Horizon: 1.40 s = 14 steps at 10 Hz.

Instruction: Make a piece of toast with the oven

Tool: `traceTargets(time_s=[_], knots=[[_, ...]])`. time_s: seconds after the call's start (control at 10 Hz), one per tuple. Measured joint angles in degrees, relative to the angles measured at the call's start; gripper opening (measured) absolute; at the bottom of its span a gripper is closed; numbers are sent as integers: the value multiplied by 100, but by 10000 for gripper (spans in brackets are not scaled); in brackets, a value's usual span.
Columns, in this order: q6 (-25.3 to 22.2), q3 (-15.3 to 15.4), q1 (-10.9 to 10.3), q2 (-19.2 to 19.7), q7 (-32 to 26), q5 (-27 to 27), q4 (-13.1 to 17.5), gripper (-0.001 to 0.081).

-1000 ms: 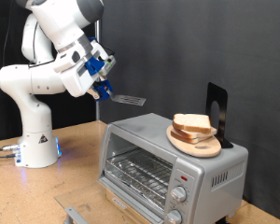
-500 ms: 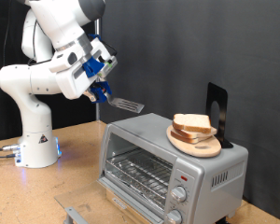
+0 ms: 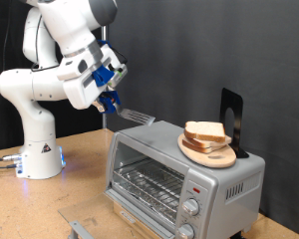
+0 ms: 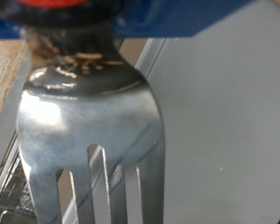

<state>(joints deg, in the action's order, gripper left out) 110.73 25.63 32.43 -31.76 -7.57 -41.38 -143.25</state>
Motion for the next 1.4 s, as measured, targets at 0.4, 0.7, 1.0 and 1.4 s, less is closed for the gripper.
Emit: traceTargets(time_s=[0.4,0.7,1.0,1.4], knots=[[885,634,4,144,85,3,122,485],[1023,827,8,328,118,3,222,485],[1149,965,9,435,266,3,254,485],[1292,1099,10,549,426,3,277,485]])
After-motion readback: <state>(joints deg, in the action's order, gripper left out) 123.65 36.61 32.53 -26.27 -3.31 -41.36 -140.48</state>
